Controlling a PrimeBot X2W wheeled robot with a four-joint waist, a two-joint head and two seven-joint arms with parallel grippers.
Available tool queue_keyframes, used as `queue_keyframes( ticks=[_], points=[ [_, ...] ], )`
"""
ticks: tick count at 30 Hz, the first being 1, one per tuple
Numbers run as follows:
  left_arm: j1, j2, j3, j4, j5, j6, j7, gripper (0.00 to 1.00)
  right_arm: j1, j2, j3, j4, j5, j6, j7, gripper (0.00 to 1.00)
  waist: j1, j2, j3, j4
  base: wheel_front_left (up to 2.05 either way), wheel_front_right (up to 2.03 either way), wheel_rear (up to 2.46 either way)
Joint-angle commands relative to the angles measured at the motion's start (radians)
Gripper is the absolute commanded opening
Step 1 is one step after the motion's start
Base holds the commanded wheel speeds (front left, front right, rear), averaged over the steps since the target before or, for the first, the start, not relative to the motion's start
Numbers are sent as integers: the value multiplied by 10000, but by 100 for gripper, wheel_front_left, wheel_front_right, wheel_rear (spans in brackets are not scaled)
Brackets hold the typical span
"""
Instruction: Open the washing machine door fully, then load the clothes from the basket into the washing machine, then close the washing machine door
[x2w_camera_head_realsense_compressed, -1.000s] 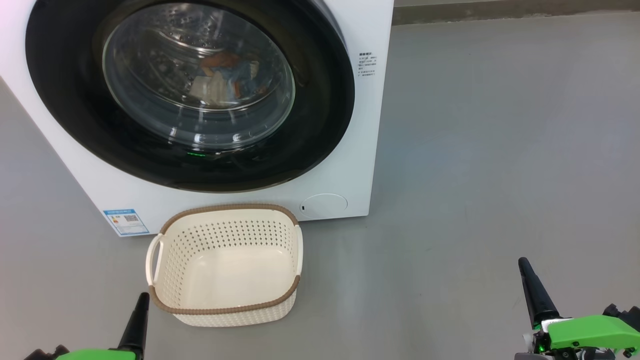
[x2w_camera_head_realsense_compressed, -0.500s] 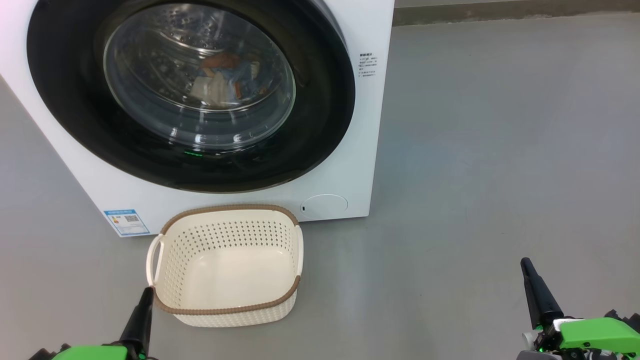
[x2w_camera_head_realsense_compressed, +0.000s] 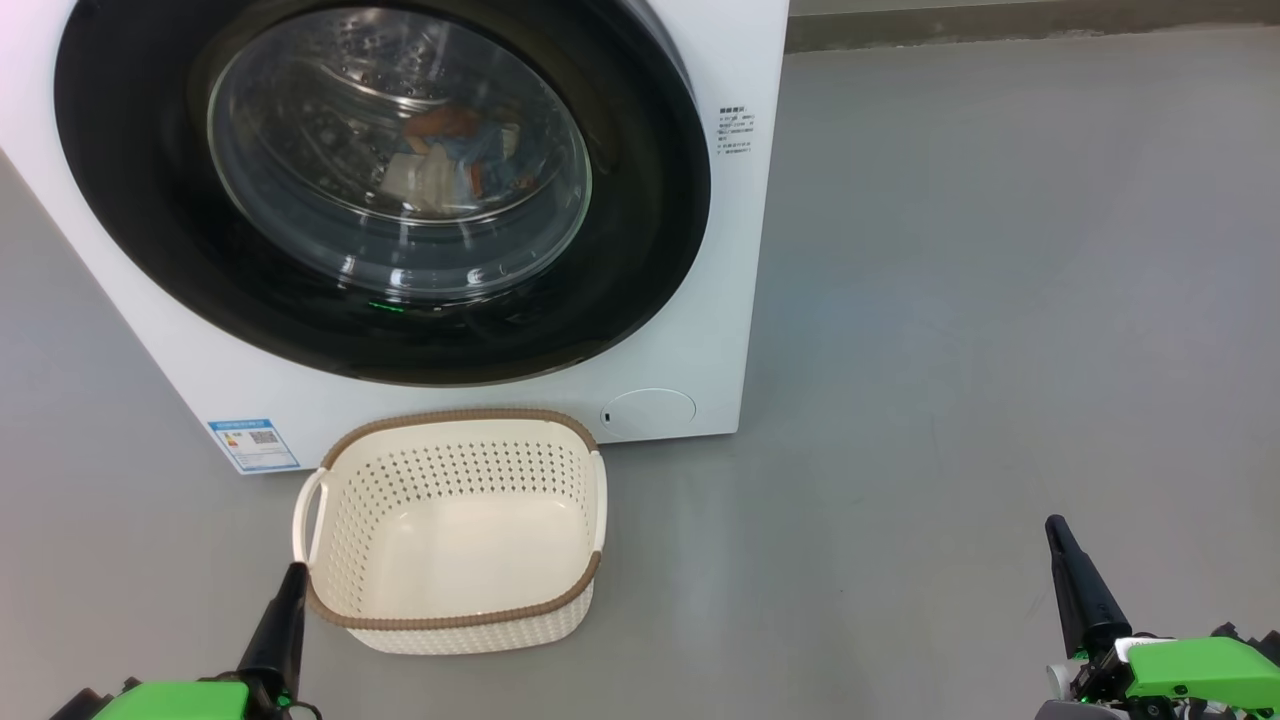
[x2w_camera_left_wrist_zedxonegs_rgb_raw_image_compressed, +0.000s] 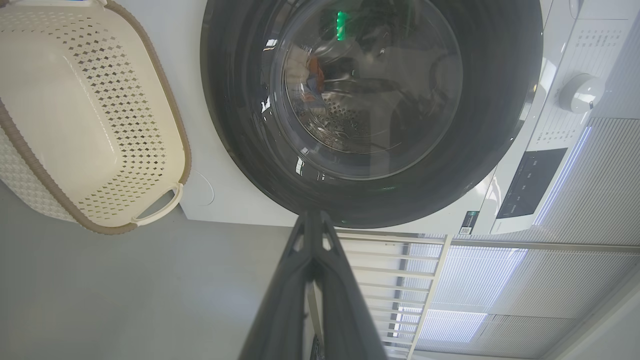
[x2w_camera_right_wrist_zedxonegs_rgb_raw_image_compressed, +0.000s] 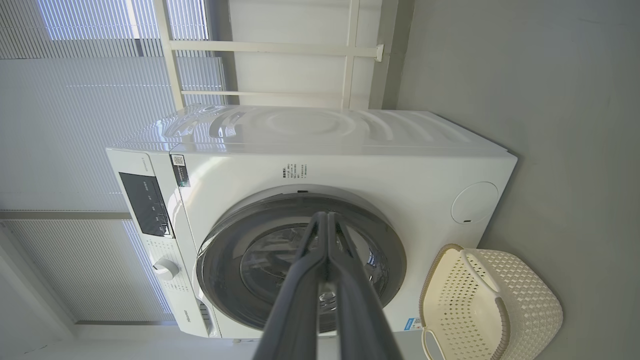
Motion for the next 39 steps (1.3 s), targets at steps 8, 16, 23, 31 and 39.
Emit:
queue_keyframes(
  ticks=[8,16,23,31,39],
  points=[
    [-413,260,343,-193,-84,-71,61,0,-461,-47,238,-245,100,16,84,0,0,0,0,0,0,0,0],
    [-412,260,343,-193,-84,-71,61,0,-461,-46,238,-245,100,16,84,0,0,0,0,0,0,0,0],
    [-412,260,343,-194,-84,-71,61,0,-461,-46,237,-245,100,16,84,0,0,0,0,0,0,0,0],
    [-412,260,342,-194,-85,-71,60,0,-461,-46,237,-245,100,16,85,0,0,0,0,0,0,0,0],
    [-412,260,342,-194,-85,-71,60,0,-461,-46,237,-245,99,16,85,0,0,0,1,0,0,0,0]
  ],
)
